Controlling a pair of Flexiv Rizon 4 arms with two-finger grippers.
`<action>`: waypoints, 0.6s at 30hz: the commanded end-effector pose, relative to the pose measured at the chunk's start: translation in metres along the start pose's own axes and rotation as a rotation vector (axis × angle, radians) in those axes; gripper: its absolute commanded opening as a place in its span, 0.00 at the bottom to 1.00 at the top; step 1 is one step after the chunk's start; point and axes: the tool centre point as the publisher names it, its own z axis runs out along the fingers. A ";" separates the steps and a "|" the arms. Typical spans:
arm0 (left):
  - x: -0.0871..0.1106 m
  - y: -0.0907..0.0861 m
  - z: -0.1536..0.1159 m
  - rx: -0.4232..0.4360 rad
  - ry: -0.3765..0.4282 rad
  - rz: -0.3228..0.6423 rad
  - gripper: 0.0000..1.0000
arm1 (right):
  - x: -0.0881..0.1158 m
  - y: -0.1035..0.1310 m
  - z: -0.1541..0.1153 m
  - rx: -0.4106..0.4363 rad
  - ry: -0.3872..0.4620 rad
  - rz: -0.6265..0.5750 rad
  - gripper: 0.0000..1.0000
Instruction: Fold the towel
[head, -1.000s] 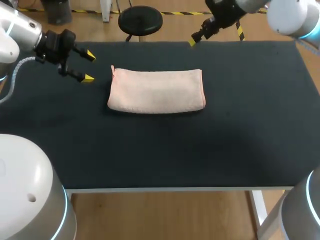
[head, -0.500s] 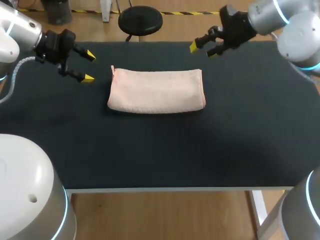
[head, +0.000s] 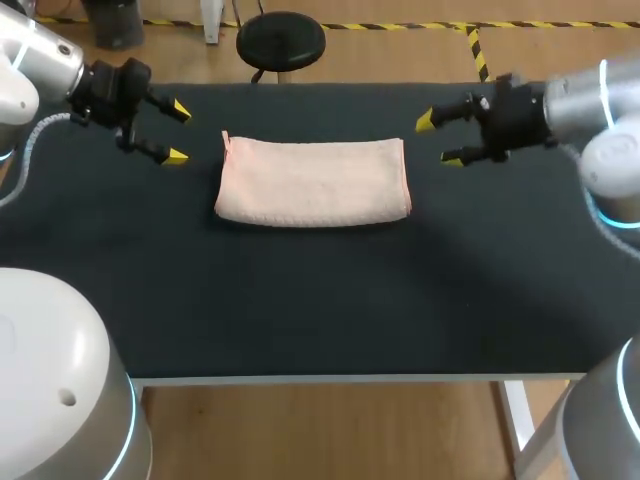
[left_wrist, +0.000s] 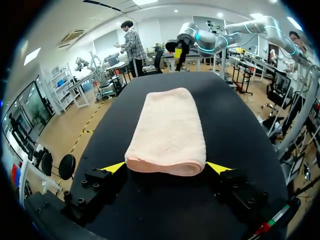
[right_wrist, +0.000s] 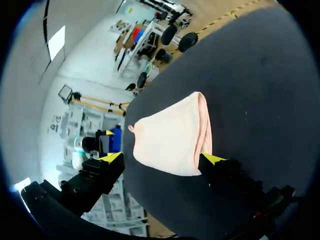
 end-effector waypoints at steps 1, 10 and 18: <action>0.000 0.001 0.001 0.001 -0.001 0.001 1.00 | -0.011 -0.001 0.015 -0.041 0.023 0.122 1.00; 0.000 0.001 0.001 0.001 -0.001 0.001 1.00 | -0.036 0.006 0.031 0.129 -0.036 -0.045 1.00; 0.000 0.001 0.001 0.001 -0.001 0.001 1.00 | -0.058 0.023 0.036 0.187 -0.034 -0.061 1.00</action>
